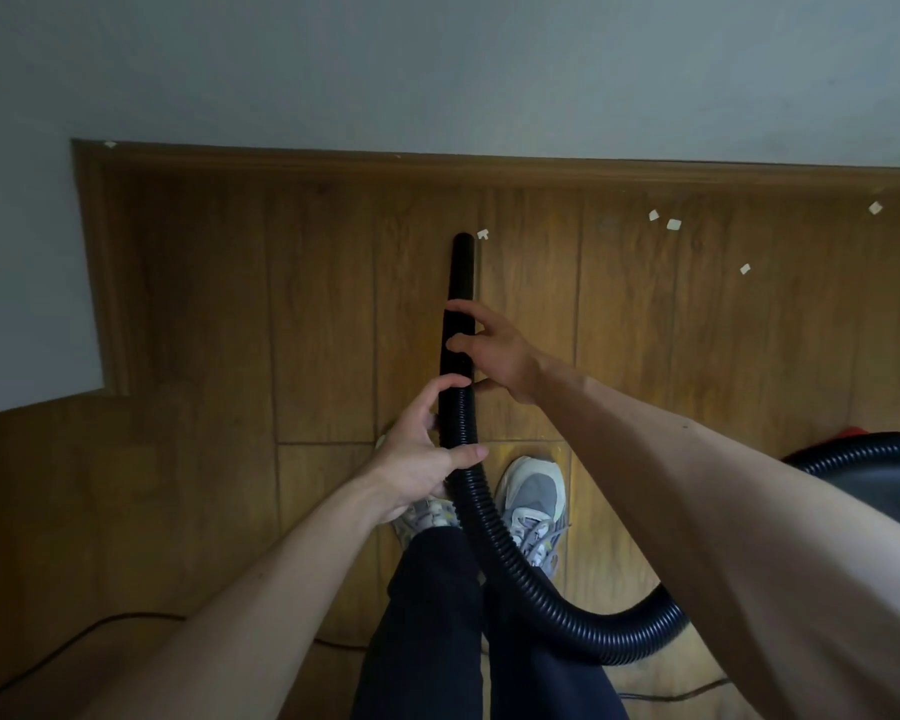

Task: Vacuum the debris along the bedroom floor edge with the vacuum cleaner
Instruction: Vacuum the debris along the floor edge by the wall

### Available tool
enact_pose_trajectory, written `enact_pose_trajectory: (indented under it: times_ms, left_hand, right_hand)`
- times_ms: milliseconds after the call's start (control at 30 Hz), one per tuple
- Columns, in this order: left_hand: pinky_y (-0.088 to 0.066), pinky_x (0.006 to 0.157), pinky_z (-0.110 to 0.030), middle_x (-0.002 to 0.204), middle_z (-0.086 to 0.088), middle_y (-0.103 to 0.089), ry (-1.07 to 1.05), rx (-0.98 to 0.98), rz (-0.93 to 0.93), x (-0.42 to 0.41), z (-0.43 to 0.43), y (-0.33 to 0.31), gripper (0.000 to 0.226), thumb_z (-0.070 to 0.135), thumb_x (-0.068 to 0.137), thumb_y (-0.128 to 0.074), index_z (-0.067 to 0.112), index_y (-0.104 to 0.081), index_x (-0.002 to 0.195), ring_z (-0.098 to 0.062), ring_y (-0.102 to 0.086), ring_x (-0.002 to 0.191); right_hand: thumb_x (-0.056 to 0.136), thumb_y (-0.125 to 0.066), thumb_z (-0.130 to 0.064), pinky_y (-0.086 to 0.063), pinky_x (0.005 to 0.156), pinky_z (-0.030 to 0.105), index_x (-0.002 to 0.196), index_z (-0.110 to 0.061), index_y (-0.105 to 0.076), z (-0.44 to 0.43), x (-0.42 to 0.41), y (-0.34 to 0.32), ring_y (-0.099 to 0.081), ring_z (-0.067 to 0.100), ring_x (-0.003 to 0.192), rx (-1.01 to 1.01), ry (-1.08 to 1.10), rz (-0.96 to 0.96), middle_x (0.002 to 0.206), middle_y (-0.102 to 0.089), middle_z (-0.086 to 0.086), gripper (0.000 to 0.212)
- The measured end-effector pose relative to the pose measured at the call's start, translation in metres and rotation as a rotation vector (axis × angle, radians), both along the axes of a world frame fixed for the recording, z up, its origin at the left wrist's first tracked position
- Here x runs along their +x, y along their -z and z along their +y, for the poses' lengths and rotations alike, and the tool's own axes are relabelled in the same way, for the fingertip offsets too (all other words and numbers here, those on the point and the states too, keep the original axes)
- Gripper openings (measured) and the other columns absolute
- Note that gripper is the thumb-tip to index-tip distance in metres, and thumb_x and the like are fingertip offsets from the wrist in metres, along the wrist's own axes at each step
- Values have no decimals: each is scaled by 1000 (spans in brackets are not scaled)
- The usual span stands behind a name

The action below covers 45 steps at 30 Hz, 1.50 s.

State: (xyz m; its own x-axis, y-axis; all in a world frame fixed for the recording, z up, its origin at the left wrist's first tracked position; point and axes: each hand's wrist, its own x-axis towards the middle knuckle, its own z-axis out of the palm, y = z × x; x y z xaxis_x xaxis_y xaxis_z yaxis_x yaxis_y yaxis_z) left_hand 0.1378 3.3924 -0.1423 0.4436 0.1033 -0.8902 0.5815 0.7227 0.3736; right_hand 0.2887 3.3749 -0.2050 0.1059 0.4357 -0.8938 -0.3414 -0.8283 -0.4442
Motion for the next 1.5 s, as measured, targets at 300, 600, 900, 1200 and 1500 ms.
enact_pose_trajectory:
  times_ms: [300, 600, 900, 1200, 1500]
  left_hand:
    - [-61, 64, -48, 118, -2, -50, 42, -20, -31, 9, 6, 2, 64, -3, 84, -70, 41, -50, 126, -28, -63, 100]
    - [-60, 67, -53, 124, -7, -50, 90, -25, -41, 7, 11, -3, 71, -1, 80, -76, 48, -50, 125, -30, -63, 104]
    - [-61, 66, -40, 132, 11, -42, 134, -44, -72, 10, -5, -6, 94, -8, 76, -76, 62, -43, 130, -30, -62, 109]
    - [-60, 64, -35, 107, 27, -37, 196, -68, -89, 49, -38, -5, 86, -5, 79, -75, 55, -44, 132, -27, -64, 106]
    - [-59, 64, -27, 112, 28, -35, 373, -8, -117, 88, -56, 1, 86, 4, 79, -78, 62, -40, 131, -27, -59, 114]
  right_hand:
    - [97, -51, -11, -58, 83, 44, 135, -38, -48, -1, 10, 1, -60, 26, 104, -21, 23, -30, 118, -57, 7, 46]
    - [90, -64, -12, -58, 82, 42, 132, -41, -48, -6, 11, -4, -62, 24, 103, -26, 82, 5, 120, -58, 8, 54]
    - [86, -71, -6, -60, 77, 39, 134, -38, -46, -19, 26, -4, -63, 25, 104, 9, 125, 71, 120, -58, 10, 62]
    - [91, -65, -10, -60, 74, 34, 139, -38, -44, -72, 64, -1, -62, 21, 103, 24, 120, 43, 123, -56, 7, 60]
    - [90, -65, -8, -60, 79, 38, 139, -34, -44, -108, 111, 1, -63, 25, 105, 29, 180, 35, 131, -53, 11, 59]
